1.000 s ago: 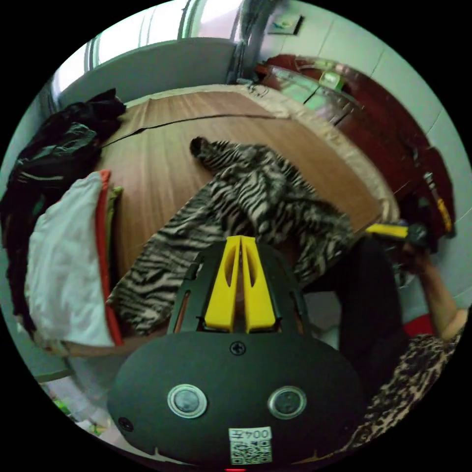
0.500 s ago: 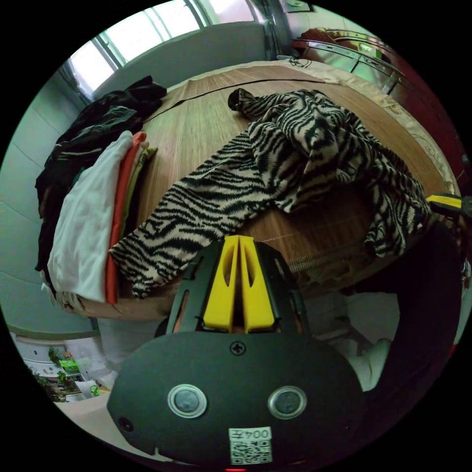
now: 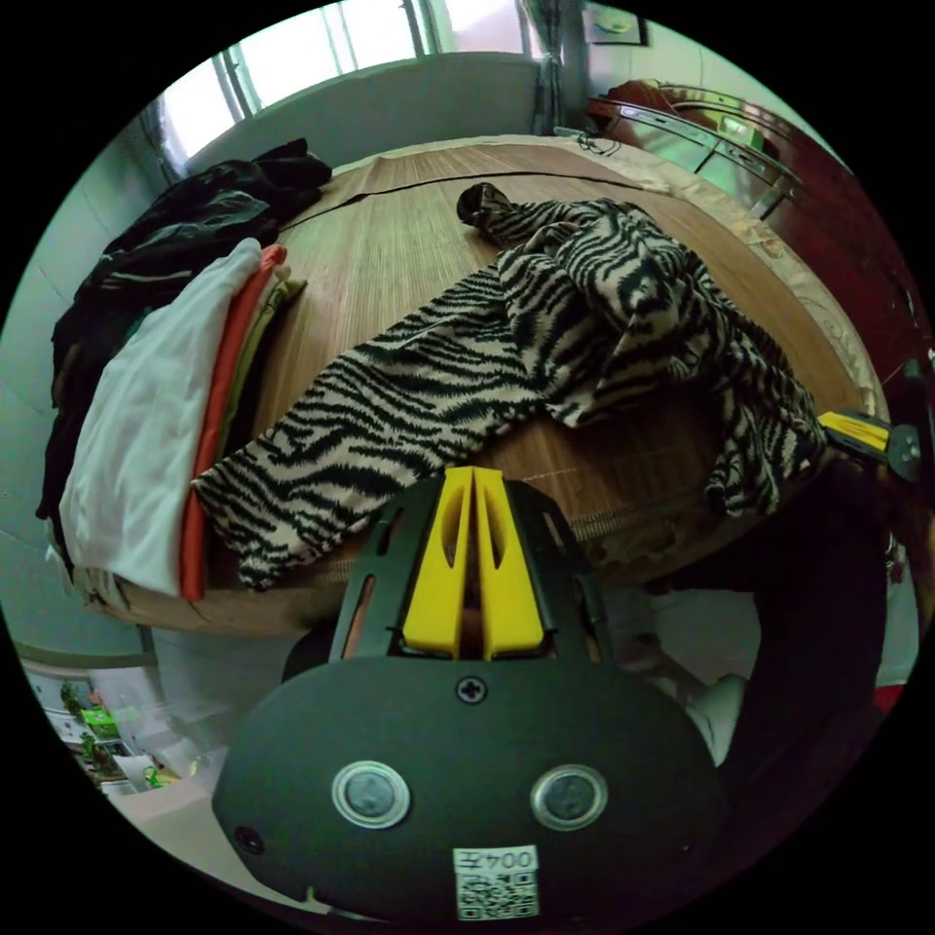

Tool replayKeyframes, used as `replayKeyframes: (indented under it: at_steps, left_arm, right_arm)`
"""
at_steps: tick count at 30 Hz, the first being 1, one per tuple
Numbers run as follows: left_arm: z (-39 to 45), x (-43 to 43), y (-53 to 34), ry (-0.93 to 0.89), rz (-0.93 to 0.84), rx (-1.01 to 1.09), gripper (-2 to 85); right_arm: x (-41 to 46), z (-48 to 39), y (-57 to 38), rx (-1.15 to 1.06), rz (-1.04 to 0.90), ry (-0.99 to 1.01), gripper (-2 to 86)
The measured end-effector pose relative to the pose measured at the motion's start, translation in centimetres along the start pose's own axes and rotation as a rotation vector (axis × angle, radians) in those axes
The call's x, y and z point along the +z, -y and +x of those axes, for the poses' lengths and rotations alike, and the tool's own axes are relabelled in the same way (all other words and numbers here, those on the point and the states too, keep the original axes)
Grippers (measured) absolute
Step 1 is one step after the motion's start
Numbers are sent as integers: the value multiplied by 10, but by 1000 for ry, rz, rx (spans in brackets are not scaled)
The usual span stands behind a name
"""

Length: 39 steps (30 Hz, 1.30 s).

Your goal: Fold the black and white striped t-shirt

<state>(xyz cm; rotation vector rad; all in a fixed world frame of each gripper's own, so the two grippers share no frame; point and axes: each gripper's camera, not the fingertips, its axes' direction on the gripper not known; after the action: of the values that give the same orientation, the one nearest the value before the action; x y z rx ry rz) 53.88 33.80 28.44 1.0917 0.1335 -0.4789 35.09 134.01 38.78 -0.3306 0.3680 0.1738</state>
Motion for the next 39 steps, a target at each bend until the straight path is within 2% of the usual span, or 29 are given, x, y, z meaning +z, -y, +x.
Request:
replayKeyframes:
  at_steps: [2, 3, 6, 10, 18, 21, 24, 32, 39]
  left_arm:
    - [6, 1, -6, -102, -13, 16, 29]
    - [16, -1, -12, -171, 5, 55, 48]
    - [44, -13, -33, -177, 94, 151, 76]
    - [90, -16, -69, -203, 137, 266, 97]
    - [137, -2, -105, -169, 122, 314, 112]
    - [152, 0, -114, -170, 129, 346, 117]
    - [166, 2, -122, -154, 130, 399, 119]
    - [205, 9, -149, -13, 153, 609, 120]
    - [217, 25, -172, 130, 137, 750, 93]
  right_arm:
    - [0, 20, -1, 42, 3, 83, 11]
    - [-1, 37, -2, 74, 6, 147, 50]
    - [-3, 82, -5, 146, 47, 309, 118]
    - [7, 128, 2, 180, 81, 447, 135]
    - [54, 146, 15, 152, -19, 419, 136]
    - [60, 149, 6, 146, -11, 333, 96]
    - [68, 159, -4, 144, -11, 331, 63]
    - [98, 221, -42, 321, -13, 548, 37]
    - [143, 285, -110, 576, 59, 935, 38]
